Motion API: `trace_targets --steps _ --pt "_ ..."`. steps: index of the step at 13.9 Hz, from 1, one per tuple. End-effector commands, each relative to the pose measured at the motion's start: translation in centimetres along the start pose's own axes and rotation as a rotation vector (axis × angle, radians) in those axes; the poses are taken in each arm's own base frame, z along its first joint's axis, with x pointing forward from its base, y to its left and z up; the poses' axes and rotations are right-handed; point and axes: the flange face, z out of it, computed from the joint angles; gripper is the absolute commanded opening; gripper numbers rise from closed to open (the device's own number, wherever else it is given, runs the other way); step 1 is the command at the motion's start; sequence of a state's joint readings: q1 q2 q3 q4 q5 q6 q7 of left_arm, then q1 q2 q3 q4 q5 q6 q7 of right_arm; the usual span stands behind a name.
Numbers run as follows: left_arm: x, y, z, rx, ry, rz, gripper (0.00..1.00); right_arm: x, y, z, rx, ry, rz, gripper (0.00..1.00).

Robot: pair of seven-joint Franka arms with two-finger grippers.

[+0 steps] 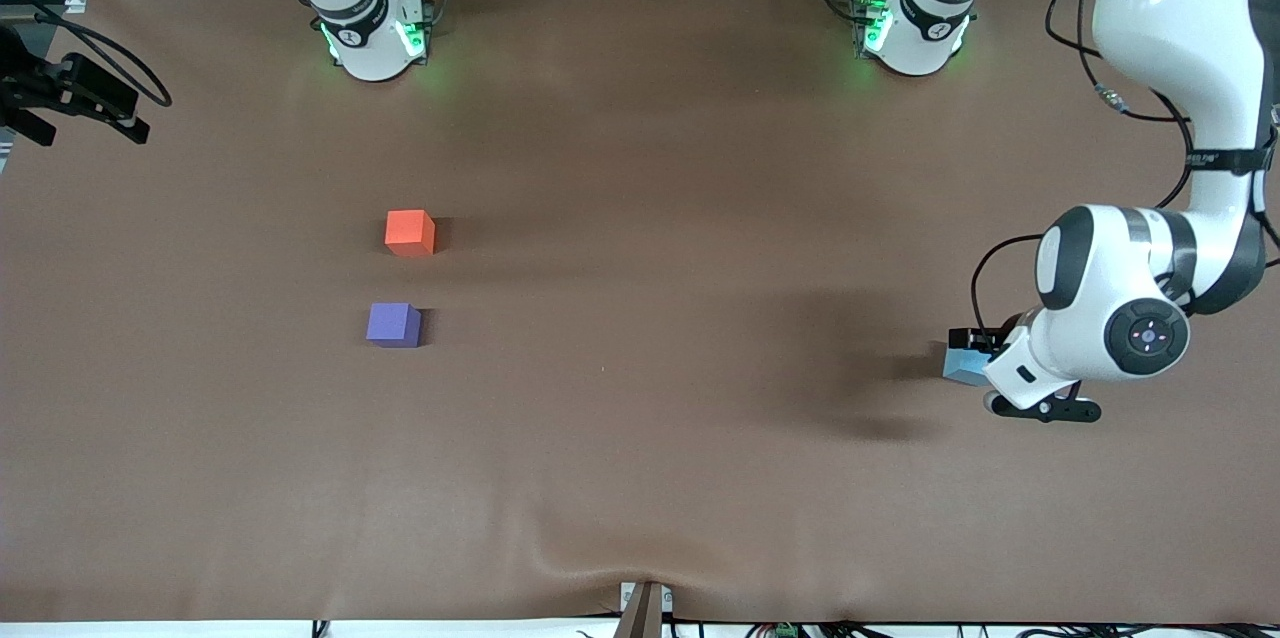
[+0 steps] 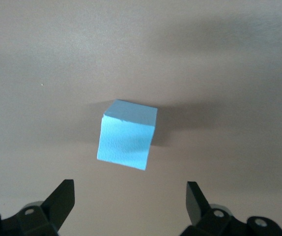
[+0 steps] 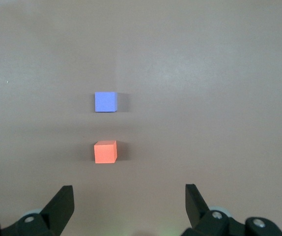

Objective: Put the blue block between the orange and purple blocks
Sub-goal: 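Lower the left gripper and grasp the light-blue cube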

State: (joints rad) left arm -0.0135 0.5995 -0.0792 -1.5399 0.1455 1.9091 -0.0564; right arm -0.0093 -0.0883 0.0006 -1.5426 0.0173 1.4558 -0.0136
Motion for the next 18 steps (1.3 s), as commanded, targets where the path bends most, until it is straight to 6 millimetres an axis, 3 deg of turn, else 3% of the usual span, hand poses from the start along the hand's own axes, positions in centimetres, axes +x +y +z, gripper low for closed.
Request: trace_targets --steps 1,5,16,18 --pt "1.2 -0.9 1.4 0.009 0.025 0.031 1.0 -0.4 0.3 -0.4 0.0 0.008 -0.011 1.0" --pt "2.3 -2.1 3.7 -0.001 0.06 0.04 1.0 -0.4 0.4 -0.4 0.0 0.008 -0.009 1.0" --pt "2.6 -0.6 8.4 -0.016 -0.008 0.06 1.0 -0.4 0.3 -0.3 0.0 0.003 -0.011 1.0" --pt "2.6 -0.4 8.5 -0.019 -0.01 0.059 0.15 -0.5 0.3 -0.3 0.0 0.005 -0.011 1.0"
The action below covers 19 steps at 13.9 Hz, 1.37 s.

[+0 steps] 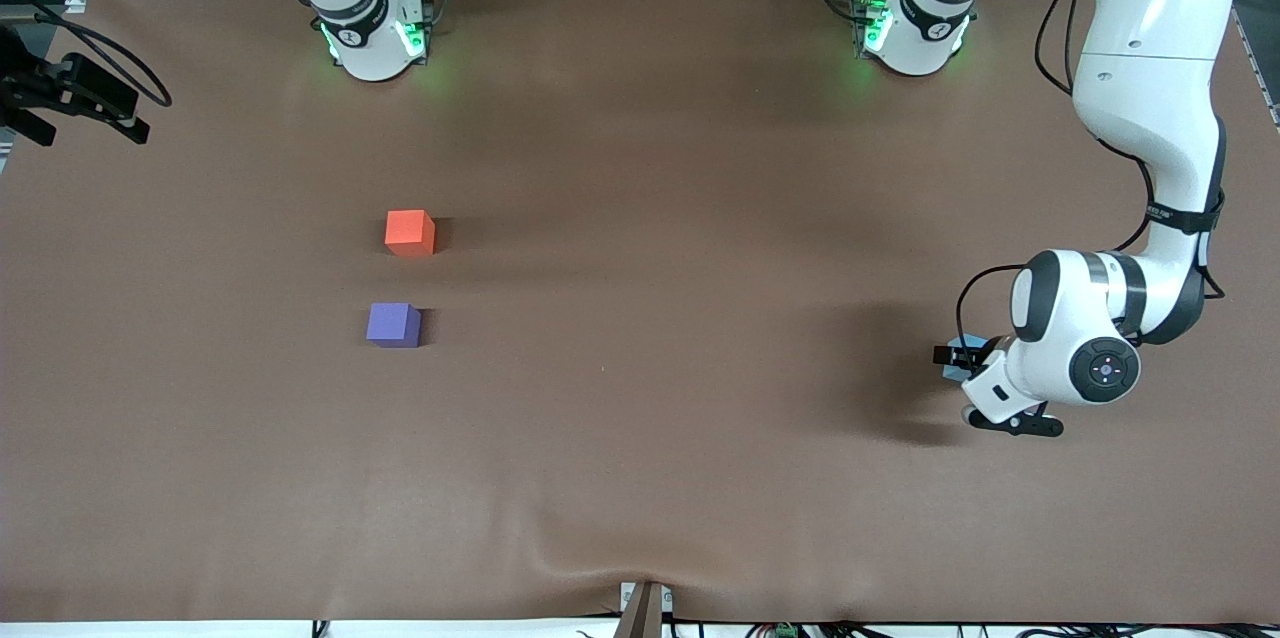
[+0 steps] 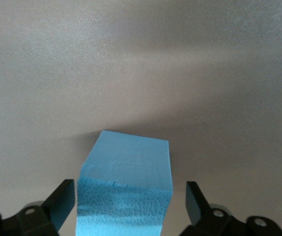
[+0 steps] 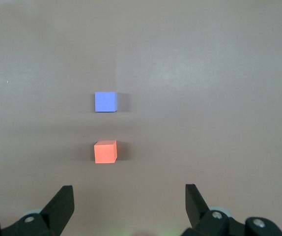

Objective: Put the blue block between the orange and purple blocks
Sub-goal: 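Lower the left gripper and grasp the light-blue cube, then carry the light-blue cube to the table middle and release it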

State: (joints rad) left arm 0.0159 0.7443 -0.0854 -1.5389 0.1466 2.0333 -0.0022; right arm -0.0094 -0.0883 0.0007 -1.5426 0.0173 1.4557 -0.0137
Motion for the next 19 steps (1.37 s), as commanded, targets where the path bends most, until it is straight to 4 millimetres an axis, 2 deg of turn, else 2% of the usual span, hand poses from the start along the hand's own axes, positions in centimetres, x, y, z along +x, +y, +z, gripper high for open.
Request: trace_targets --steps 1,3,6,7,9,11,12,15,16,18,19 --pt "0.3 0.2 -0.5 0.012 0.008 0.013 0.06 -0.4 0.3 -0.3 0.0 0.003 -0.011 1.0" --pt "0.2 1.5 -1.5 0.021 0.009 0.028 0.06 -0.4 0.3 -0.3 0.0 0.005 -0.011 1.0" --pt "-0.1 5.7 -5.0 0.029 0.044 -0.005 0.07 -0.4 0.3 -0.3 0.0 0.003 -0.011 1.0" --pt "-0.7 10.1 -6.3 0.032 0.038 -0.032 0.09 -0.4 0.3 -0.3 -0.002 0.003 -0.01 1.0" --pt "-1.9 17.2 -7.7 -0.001 0.033 -0.098 0.1 -0.4 0.3 -0.3 0.0 0.003 -0.01 1.0" --pt "-3.6 24.8 -8.6 -0.02 0.042 -0.152 0.16 -0.5 0.4 -0.3 0.0 0.005 -0.009 1.0" --pt "-4.8 28.8 -8.5 -0.015 0.043 -0.164 0.16 -0.4 0.3 -0.3 0.0 0.003 -0.01 1.0" --pt "-8.3 38.7 -8.5 -0.055 0.032 -0.188 0.16 -0.4 0.3 -0.3 0.0 0.003 -0.011 1.0" --pt "-9.5 42.2 -7.9 -0.064 0.023 -0.181 0.16 -0.4 0.3 -0.3 0.0 0.003 -0.011 1.0" --pt "-12.1 47.7 -6.3 -0.074 0.043 -0.142 0.16 -0.4 0.3 -0.3 0.0 0.003 -0.01 1.0" --pt "-13.1 49.8 -6.0 -0.089 0.065 -0.133 0.16 -0.4 0.3 -0.3 0.0 0.003 -0.011 1.0"
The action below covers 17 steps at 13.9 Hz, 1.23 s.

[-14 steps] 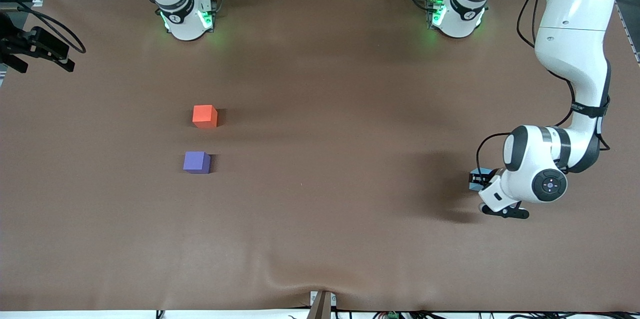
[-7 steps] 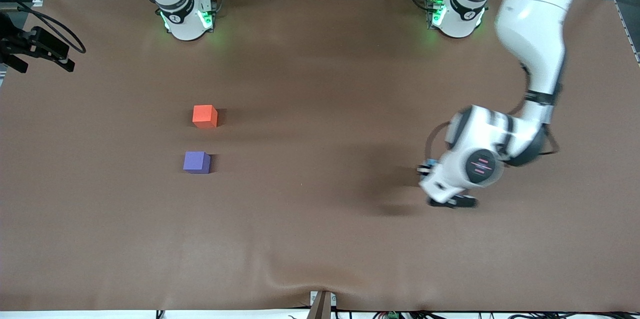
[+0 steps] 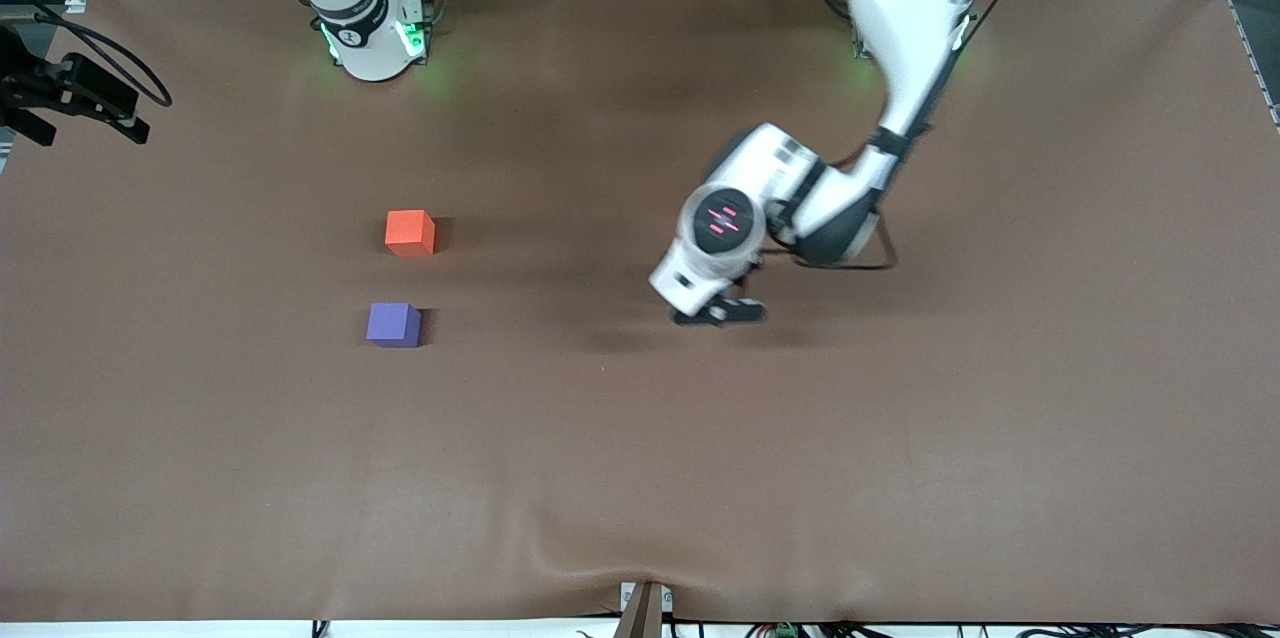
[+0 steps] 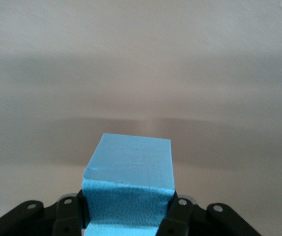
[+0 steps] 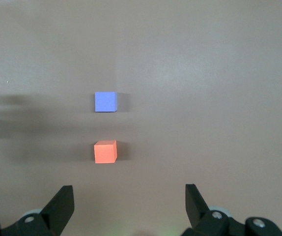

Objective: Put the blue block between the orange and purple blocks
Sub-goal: 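Carry the light-blue cube to the table middle and release it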

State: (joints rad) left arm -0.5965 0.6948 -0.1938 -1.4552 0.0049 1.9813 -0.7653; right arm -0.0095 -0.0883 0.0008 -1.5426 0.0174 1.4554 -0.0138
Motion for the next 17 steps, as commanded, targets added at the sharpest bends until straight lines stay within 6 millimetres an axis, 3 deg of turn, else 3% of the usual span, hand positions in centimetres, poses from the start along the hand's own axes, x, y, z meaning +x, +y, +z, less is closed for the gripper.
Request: trace_targets --steps 1,4,5,6,7,8,10,13,15,17 --pt "-2.3 4.9 2.0 -0.045 0.032 0.013 0.16 -0.4 0.3 -0.3 0.0 0.005 -0.01 1.0" --pt "-5.3 9.2 5.2 -0.102 0.082 0.053 0.16 -0.4 0.3 -0.3 0.0 0.005 -0.01 1.0" --pt "-5.9 10.0 6.3 -0.107 0.09 0.057 0.22 -0.4 0.2 -0.3 -0.002 0.005 -0.012 1.0" --pt "-6.5 10.6 7.2 -0.103 0.091 0.069 0.42 -0.4 0.2 -0.3 0.0 0.005 -0.012 1.0" --pt "-7.1 11.0 7.5 -0.097 0.096 0.083 0.97 -0.4 0.2 -0.3 0.0 0.005 -0.012 1.0" --pt "-7.2 11.2 6.7 -0.1 0.108 0.09 1.0 -0.4 0.2 -0.3 0.0 0.005 -0.012 1.0" --pt "-6.9 10.7 2.9 -0.127 0.139 0.081 1.0 -0.4 0.3 -0.3 0.0 0.005 -0.01 1.0" --pt "-4.0 7.6 -5.2 -0.176 0.245 0.025 1.0 -0.4 0.3 -0.3 0.0 0.007 -0.01 1.0" --pt "-1.9 3.9 -9.8 -0.168 0.28 -0.031 1.0 0.2 0.4 0.2 0.002 -0.004 -0.007 1.0" --pt "0.6 -1.0 -14.1 -0.152 0.293 -0.101 1.0 0.7 0.1 0.8 0.004 -0.015 -0.012 1.0"
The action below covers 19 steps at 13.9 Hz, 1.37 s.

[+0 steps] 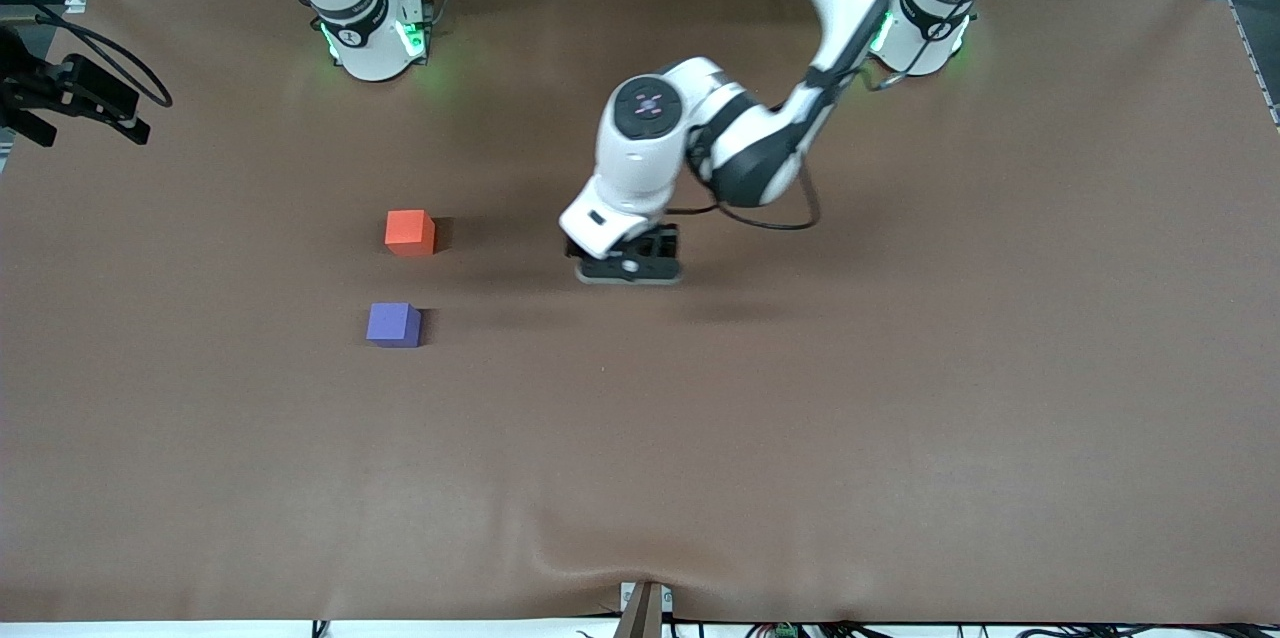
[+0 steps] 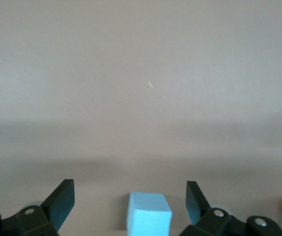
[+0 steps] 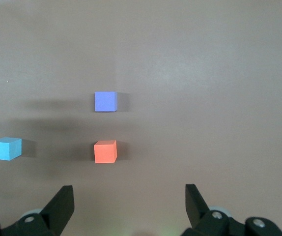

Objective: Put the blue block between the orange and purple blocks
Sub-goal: 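Carry the light-blue cube to the table middle and release it, then withdraw the left gripper while the right gripper reaches toward the cubes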

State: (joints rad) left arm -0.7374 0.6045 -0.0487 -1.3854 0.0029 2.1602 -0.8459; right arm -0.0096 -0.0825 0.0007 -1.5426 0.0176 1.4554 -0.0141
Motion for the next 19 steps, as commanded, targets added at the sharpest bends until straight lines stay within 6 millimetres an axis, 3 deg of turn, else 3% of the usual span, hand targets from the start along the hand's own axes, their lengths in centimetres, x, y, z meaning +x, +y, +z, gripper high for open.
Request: trace_targets --steps 1,3,5,8,10,14,16,19 --pt "4.3 -5.9 -5.0 0.045 0.006 -0.065 1.0 1.2 0.1 1.5 0.001 -0.029 -0.014 1.0" --pt "7.4 -10.9 -7.5 0.091 -0.013 -0.035 1.0 2.9 0.5 4.5 0.002 -0.086 -0.013 1.0" --pt "10.7 -17.4 -11.0 0.118 -0.036 -0.032 1.0 3.2 -0.4 5.0 0.004 -0.095 -0.037 1.0" --pt "13.9 -26.9 -15.2 0.14 -0.078 -0.048 1.0 3.2 -6.1 6.0 -0.017 -0.112 -0.119 1.0" --pt "14.1 -31.2 -17.2 0.156 -0.112 -0.076 1.0 3.8 -9.7 7.7 -0.008 -0.135 -0.088 1.0" --pt "11.8 -36.8 -20.8 0.169 -0.144 -0.084 1.0 4.3 -21.1 12.8 0.0 -0.13 -0.029 1.0" --pt "10.4 -38.6 -22.4 0.17 -0.137 -0.103 1.0 4.2 -26.9 17.0 -0.013 -0.145 -0.041 1.0" --pt "8.5 -39.6 -25.0 0.175 -0.13 -0.075 1.0 2.7 -34.7 24.2 -0.044 -0.172 -0.062 1.0"
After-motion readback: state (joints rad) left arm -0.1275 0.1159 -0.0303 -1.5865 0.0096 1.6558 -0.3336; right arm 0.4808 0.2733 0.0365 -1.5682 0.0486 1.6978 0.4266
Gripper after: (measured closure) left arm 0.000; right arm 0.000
